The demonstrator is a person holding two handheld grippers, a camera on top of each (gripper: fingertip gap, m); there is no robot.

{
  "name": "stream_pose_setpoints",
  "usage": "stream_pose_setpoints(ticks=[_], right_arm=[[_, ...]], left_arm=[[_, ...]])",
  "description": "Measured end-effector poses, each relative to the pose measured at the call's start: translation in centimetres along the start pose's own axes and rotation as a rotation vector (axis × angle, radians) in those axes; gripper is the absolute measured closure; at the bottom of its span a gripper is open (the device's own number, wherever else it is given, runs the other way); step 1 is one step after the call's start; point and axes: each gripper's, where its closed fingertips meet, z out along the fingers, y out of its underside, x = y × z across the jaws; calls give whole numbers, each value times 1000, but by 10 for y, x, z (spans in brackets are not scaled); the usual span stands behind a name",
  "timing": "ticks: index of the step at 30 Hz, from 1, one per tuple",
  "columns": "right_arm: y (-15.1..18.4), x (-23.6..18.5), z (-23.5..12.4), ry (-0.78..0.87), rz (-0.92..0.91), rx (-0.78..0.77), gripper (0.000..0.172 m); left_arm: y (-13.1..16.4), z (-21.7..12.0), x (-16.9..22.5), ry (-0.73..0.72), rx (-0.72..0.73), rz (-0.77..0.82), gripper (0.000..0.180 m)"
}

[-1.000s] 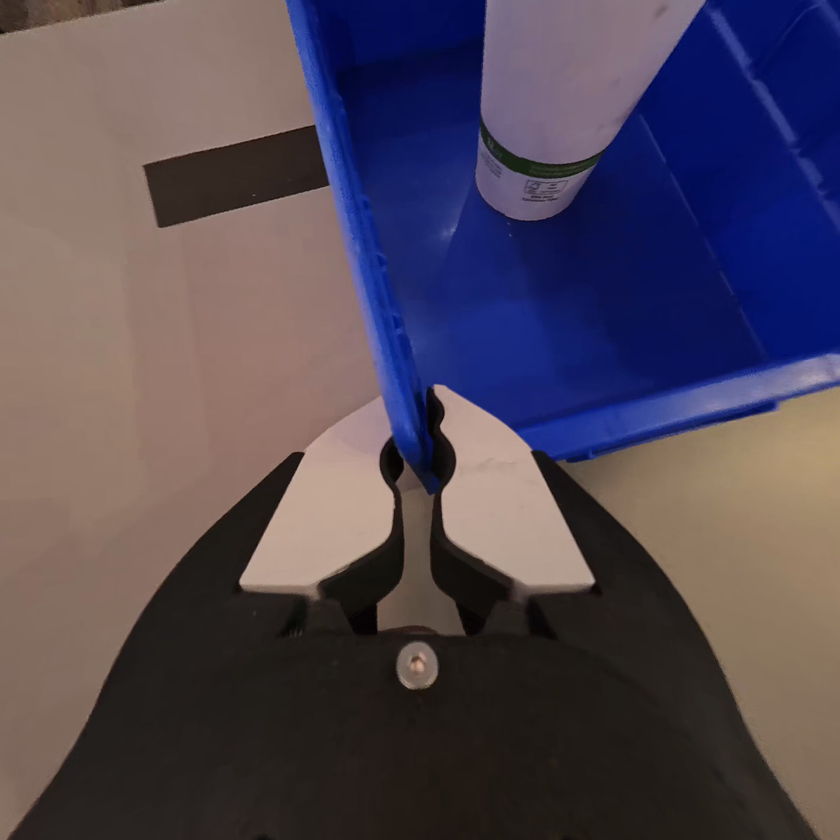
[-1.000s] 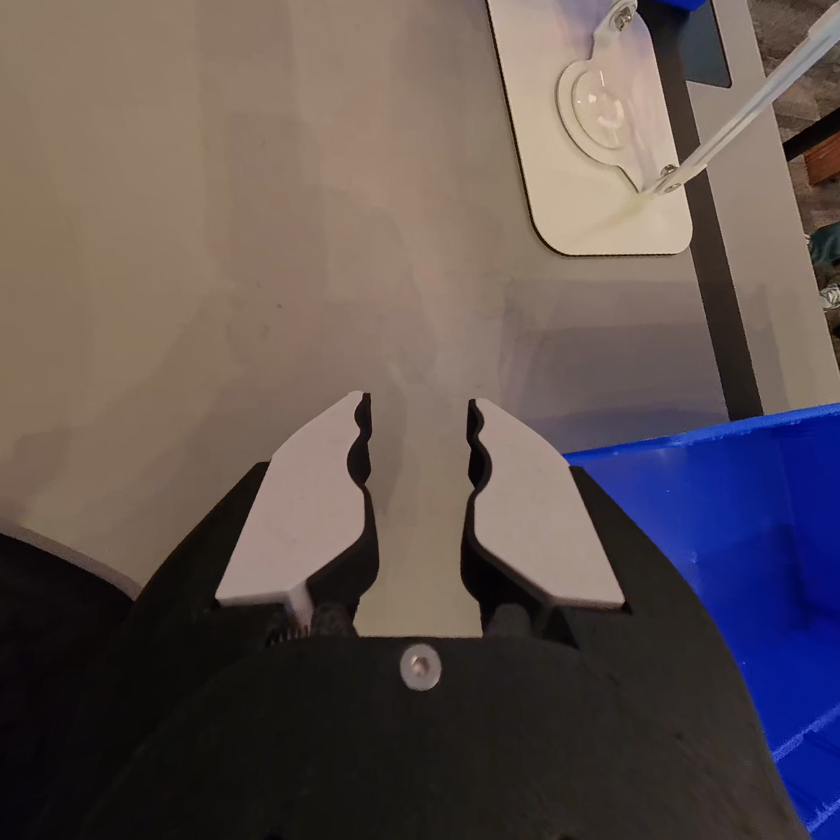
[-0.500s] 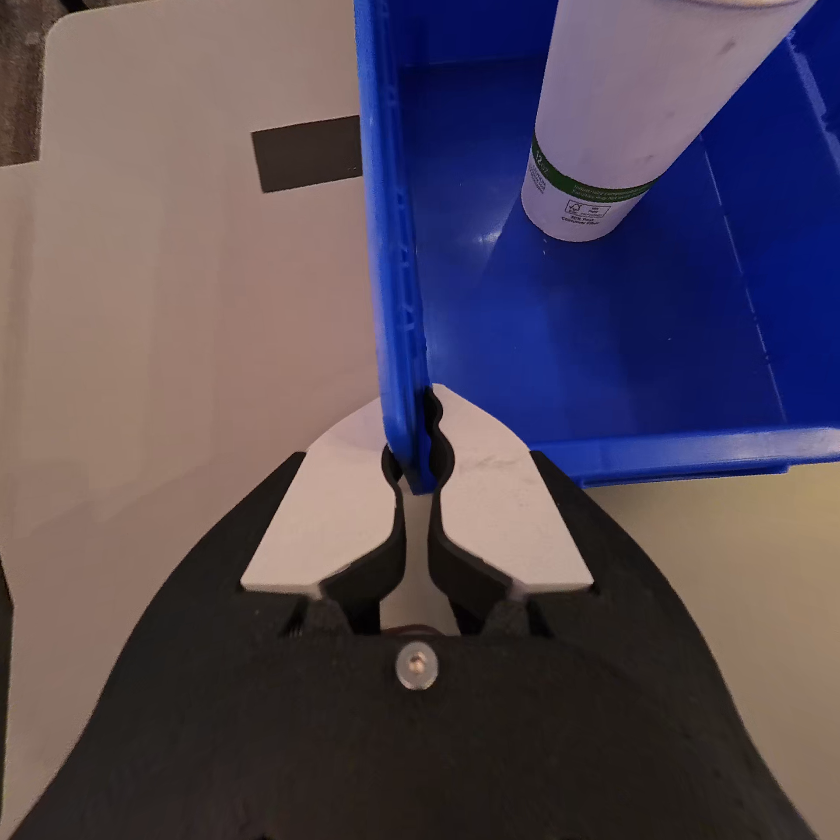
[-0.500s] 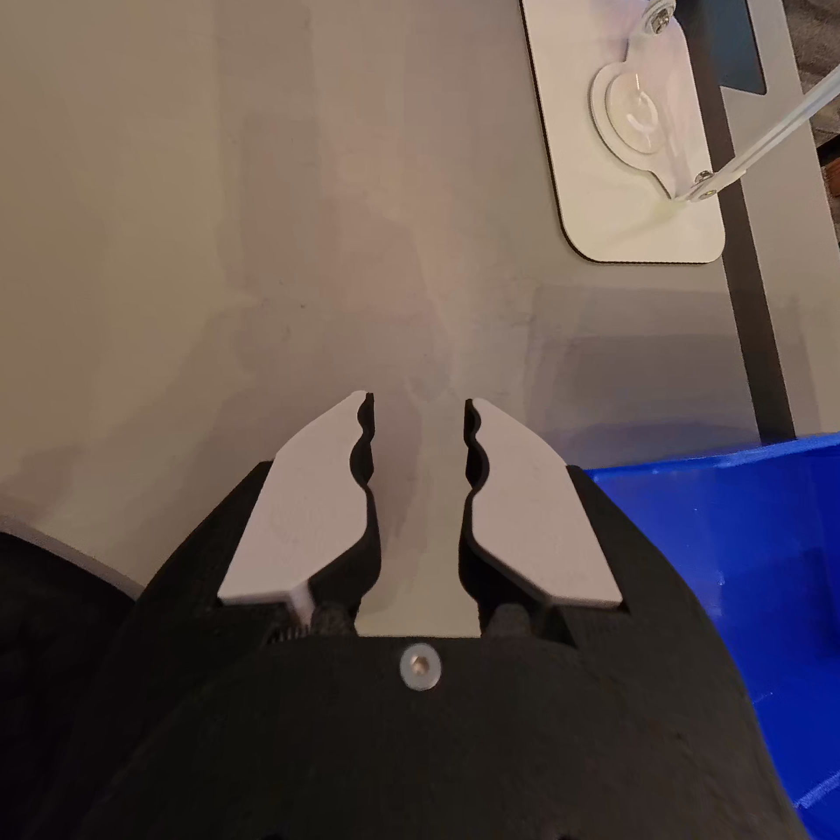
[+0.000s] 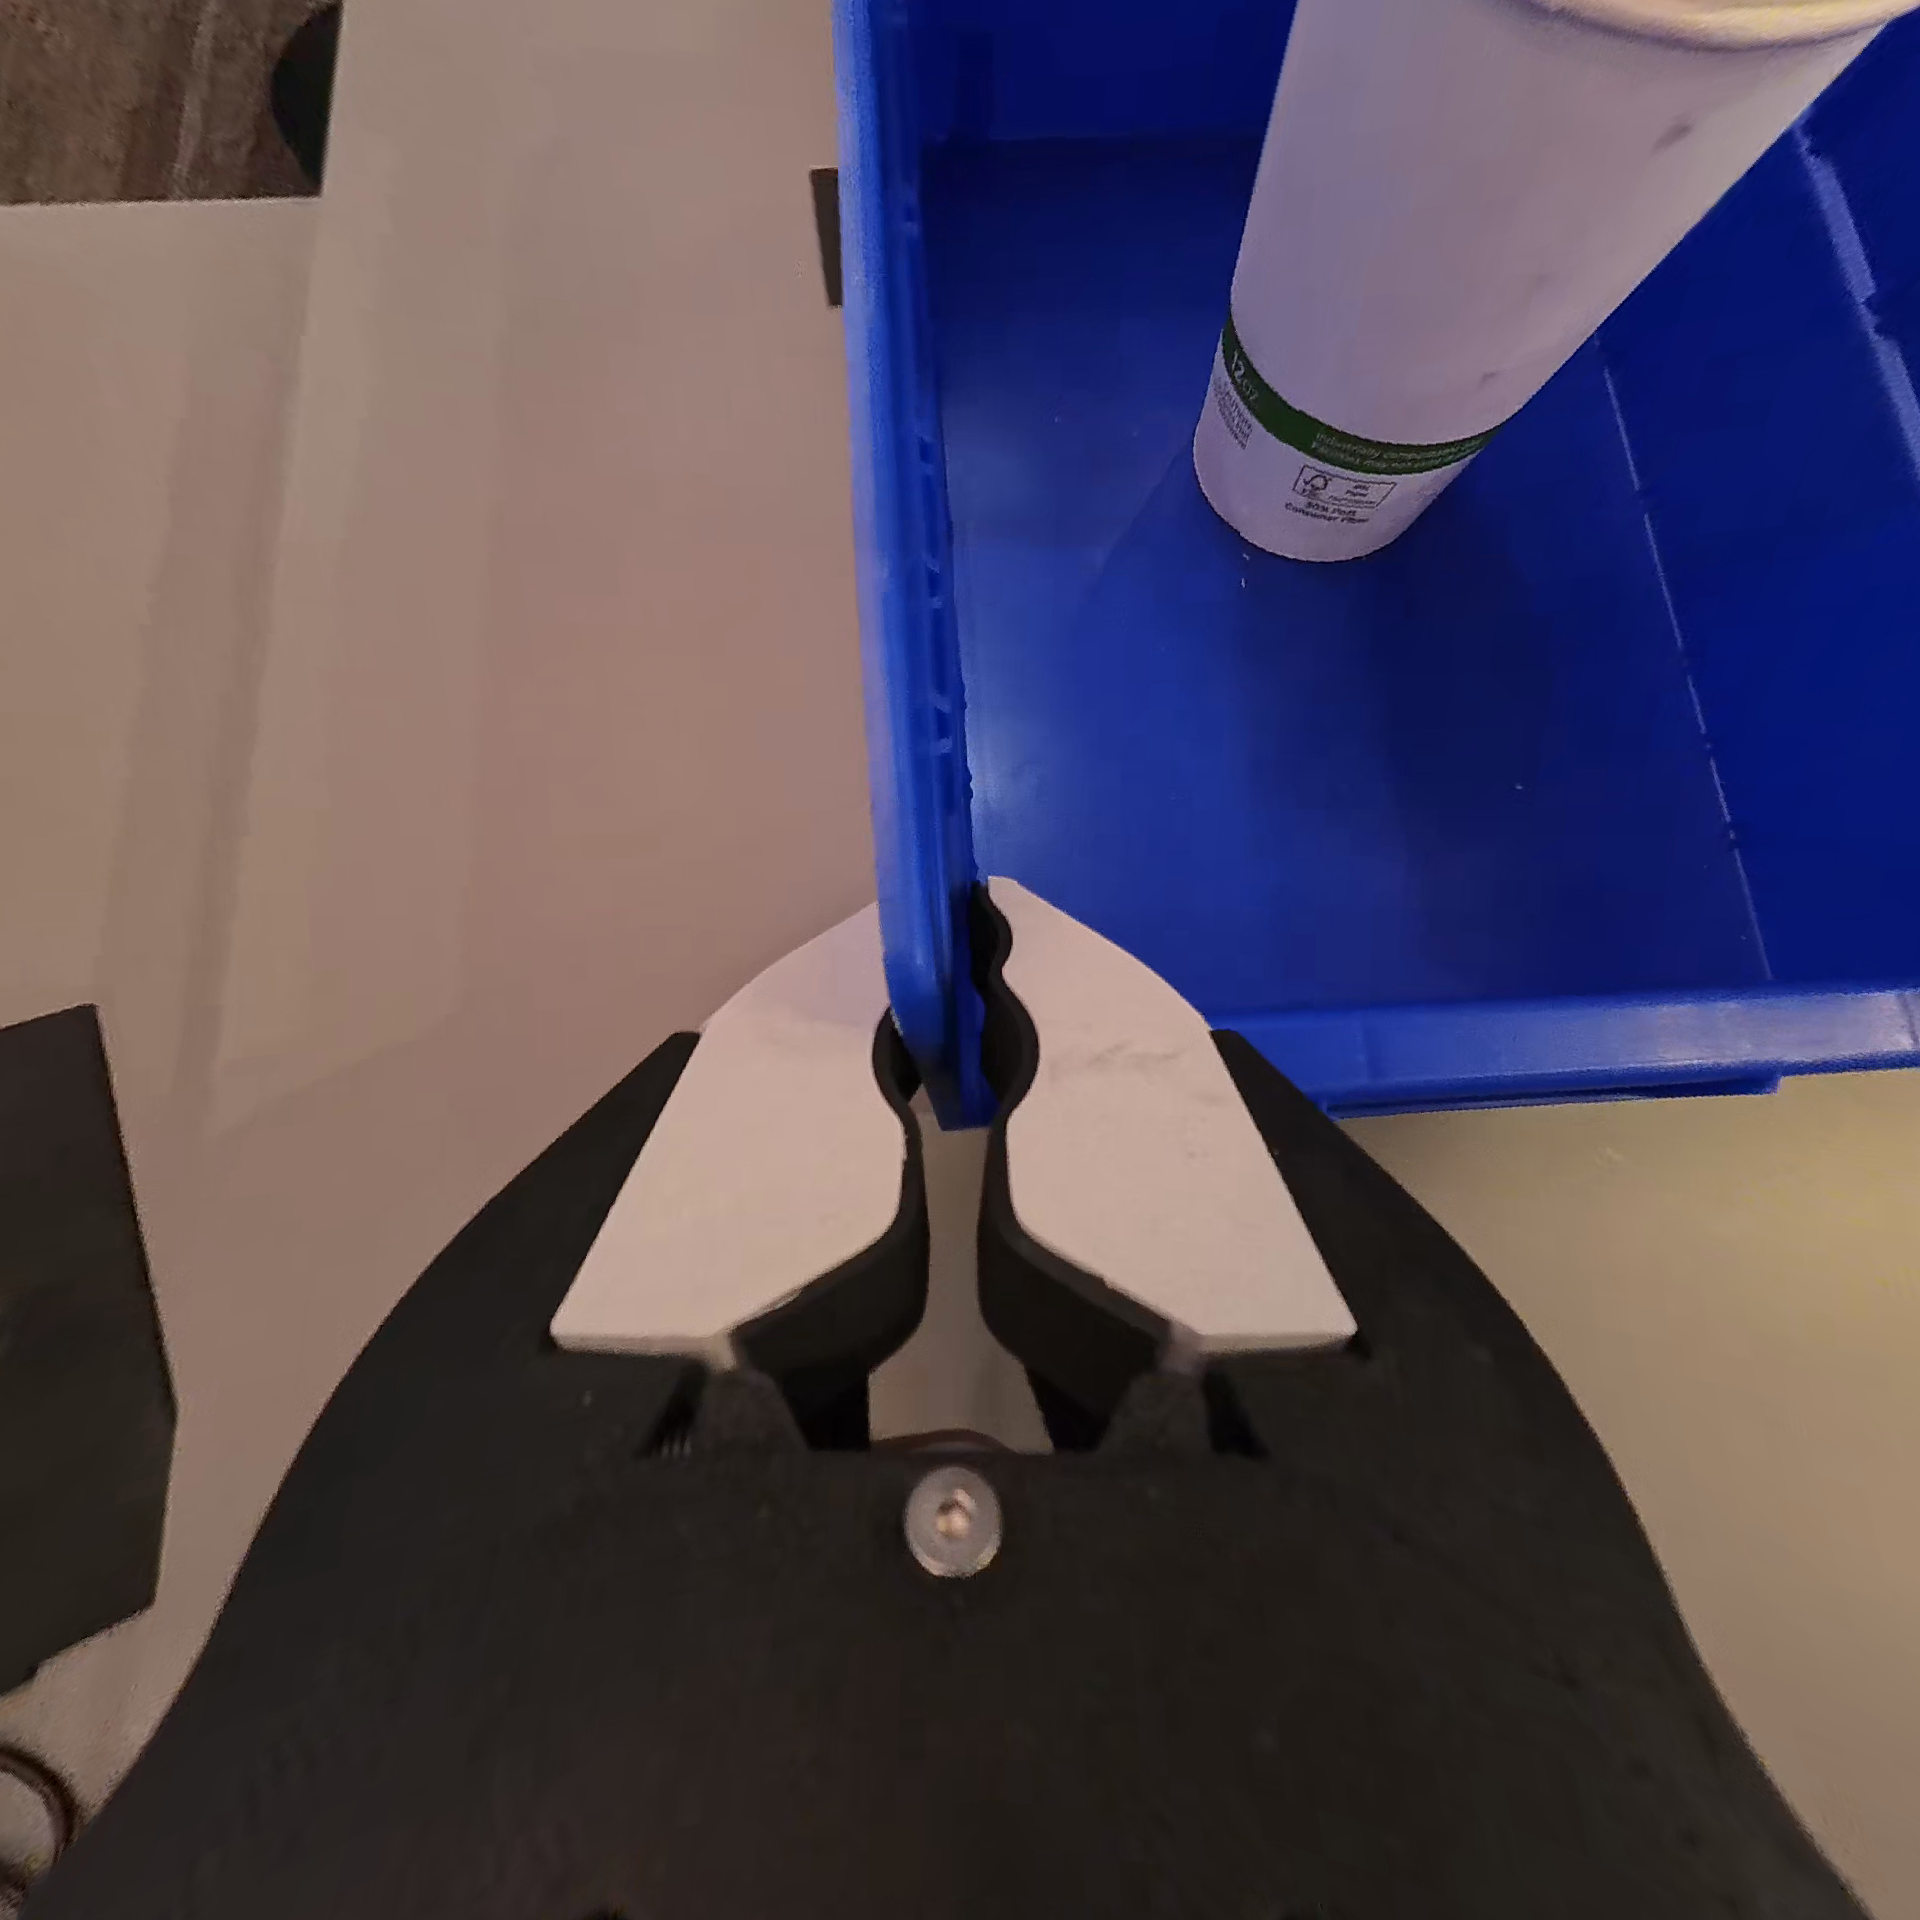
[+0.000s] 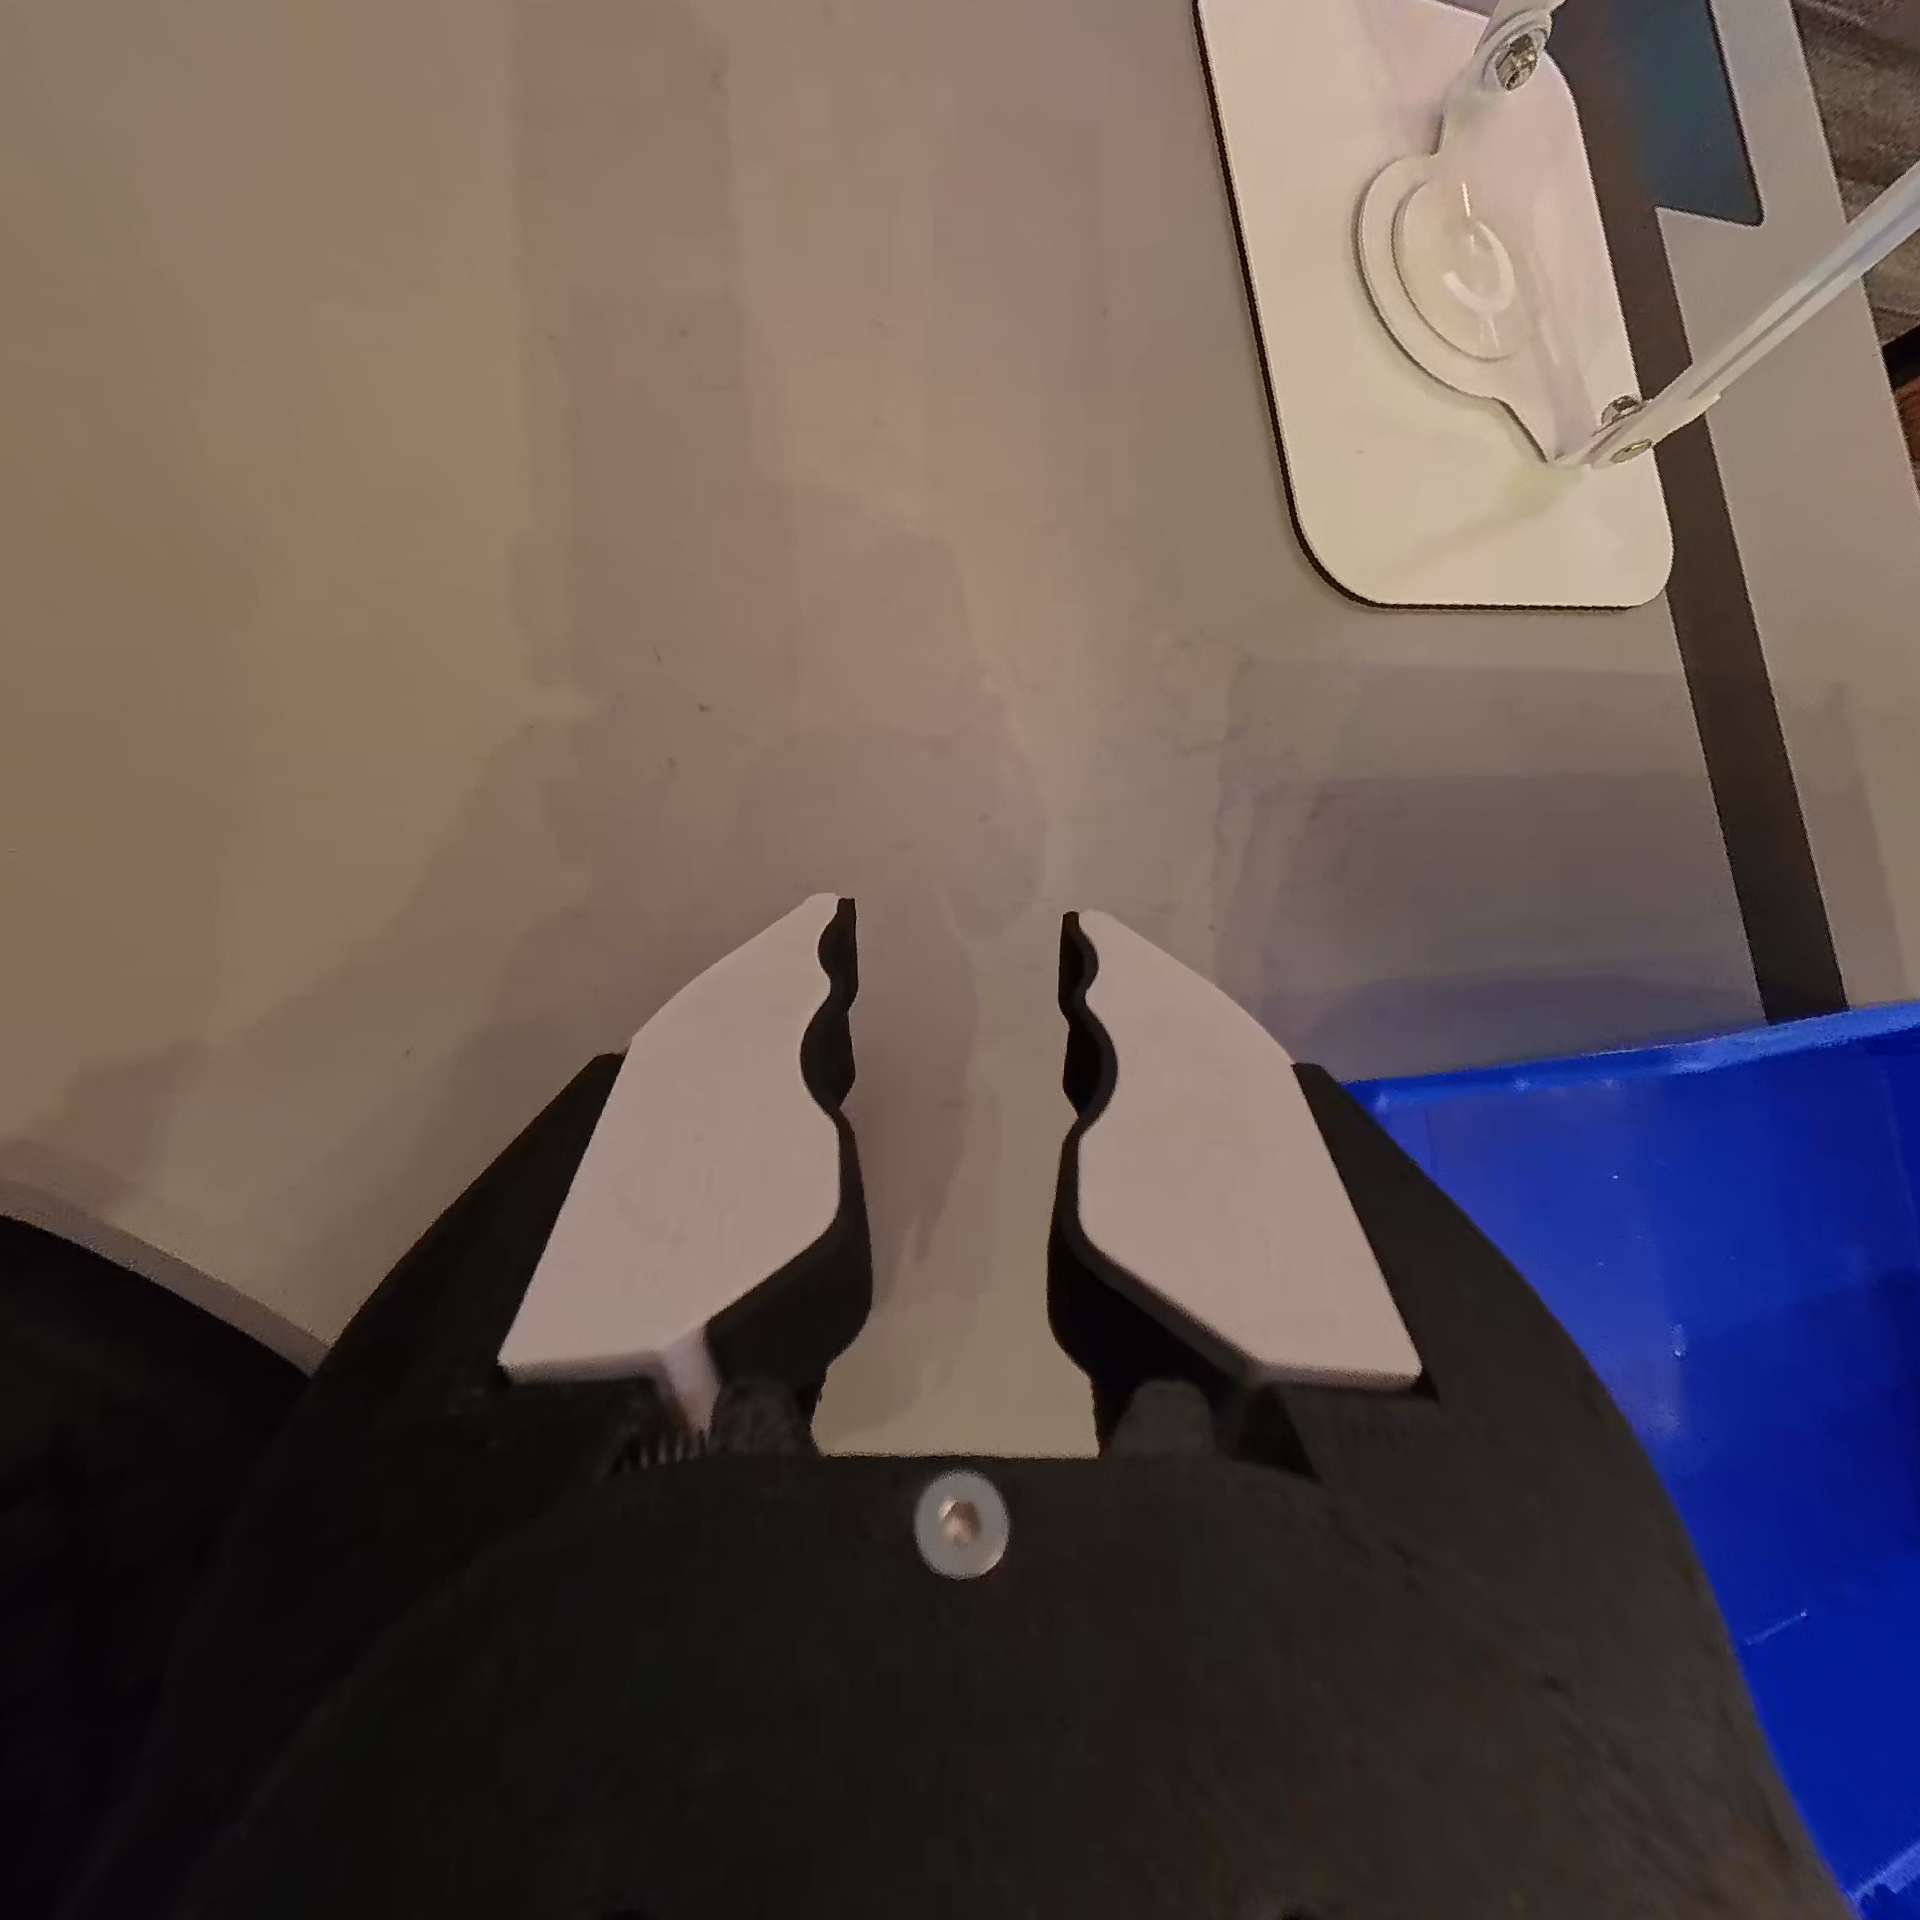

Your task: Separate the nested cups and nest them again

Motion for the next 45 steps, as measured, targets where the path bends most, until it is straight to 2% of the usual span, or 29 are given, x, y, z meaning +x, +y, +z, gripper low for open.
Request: stream_pose_setpoints(ticks=[9,10,11,12,15,21,25,27,30,34,35,37,40,42,45], right_arm=[[-5,-2,-1,-3,-5,16,134],[-5,-2,-2,-1,-4,20,134],[-6,-2,-3,0,-3,24,134],[-6,-2,-4,1,-1,28,134],[-7,-1,-6,2,2,35,134],[-11,0,-6,2,-3,29,134],[-21,-3,-8,-6,-12,25,134],[-30,-5,-10,-10,-25,21,134],[-48,-7,-11,-16,-57,13,135],[-82,-8,-9,-30,-114,25,135],[-91,-9,-7,-36,-130,32,135],[-110,-9,-3,-48,-157,47,135],[-132,-7,4,-53,-187,67,136],[-146,-4,7,-61,-194,90,136],[-163,4,10,-77,-188,133,136]], left_arm=[[4,-3,-6,-8,5,-5,176],[9,-2,-5,8,-29,-15,161],[14,-2,-7,14,-61,-42,127],[16,-4,-8,24,-69,-62,112],[16,-21,-16,26,-39,-91,96],[18,-76,-23,45,71,-85,91],[51,-113,-31,4,28,16,90],[88,-130,-38,-21,-92,32,73],[137,-160,-48,-72,-146,-9,69],[175,-184,-48,-94,-1,-129,67],[183,-187,-49,-113,37,-150,72],[194,-187,-46,-82,116,-213,76],[204,-184,-39,-57,164,-271,72],[202,-187,-40,-91,184,-270,71],[200,-183,-30,-55,204,-336,74]])
